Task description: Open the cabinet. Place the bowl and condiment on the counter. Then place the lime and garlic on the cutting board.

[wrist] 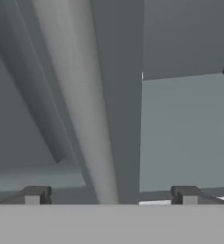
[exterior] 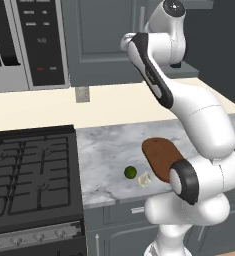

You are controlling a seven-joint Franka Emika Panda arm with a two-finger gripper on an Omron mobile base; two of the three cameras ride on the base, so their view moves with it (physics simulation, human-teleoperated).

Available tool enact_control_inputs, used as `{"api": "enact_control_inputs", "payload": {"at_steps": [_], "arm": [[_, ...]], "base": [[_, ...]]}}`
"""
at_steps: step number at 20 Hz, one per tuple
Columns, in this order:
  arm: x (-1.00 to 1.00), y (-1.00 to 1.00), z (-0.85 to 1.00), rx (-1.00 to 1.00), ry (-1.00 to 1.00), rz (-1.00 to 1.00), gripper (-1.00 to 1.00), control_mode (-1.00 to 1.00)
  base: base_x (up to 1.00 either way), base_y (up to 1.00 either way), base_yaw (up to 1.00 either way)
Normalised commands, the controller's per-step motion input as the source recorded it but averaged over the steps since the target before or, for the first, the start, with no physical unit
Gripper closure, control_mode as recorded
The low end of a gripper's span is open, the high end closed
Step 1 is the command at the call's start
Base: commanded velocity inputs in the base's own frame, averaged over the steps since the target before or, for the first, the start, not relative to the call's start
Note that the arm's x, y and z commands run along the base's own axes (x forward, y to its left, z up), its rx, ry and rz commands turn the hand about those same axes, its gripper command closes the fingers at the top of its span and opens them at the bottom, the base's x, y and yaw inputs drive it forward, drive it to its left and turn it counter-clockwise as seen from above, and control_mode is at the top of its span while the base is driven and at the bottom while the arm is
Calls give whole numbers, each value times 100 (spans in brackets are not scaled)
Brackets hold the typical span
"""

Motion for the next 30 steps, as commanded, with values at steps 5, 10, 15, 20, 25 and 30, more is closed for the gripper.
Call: {"api": "enact_control_inputs", "payload": {"at_steps": [5,10,15,20,25,30], "arm": [[36,0,-14,0,0,0,-100,-100],[30,0,-16,0,3,0,100,-100],[-39,38,-11,0,7,0,100,-100],[-100,94,-18,0,0,1,100,-100],[-100,100,-23,0,0,6,100,-100],[-100,100,-29,0,0,6,100,-100]], "base": [[0,0,0],[0,0,0],[0,0,0],[0,0,0],[0,0,0],[0,0,0]]}}
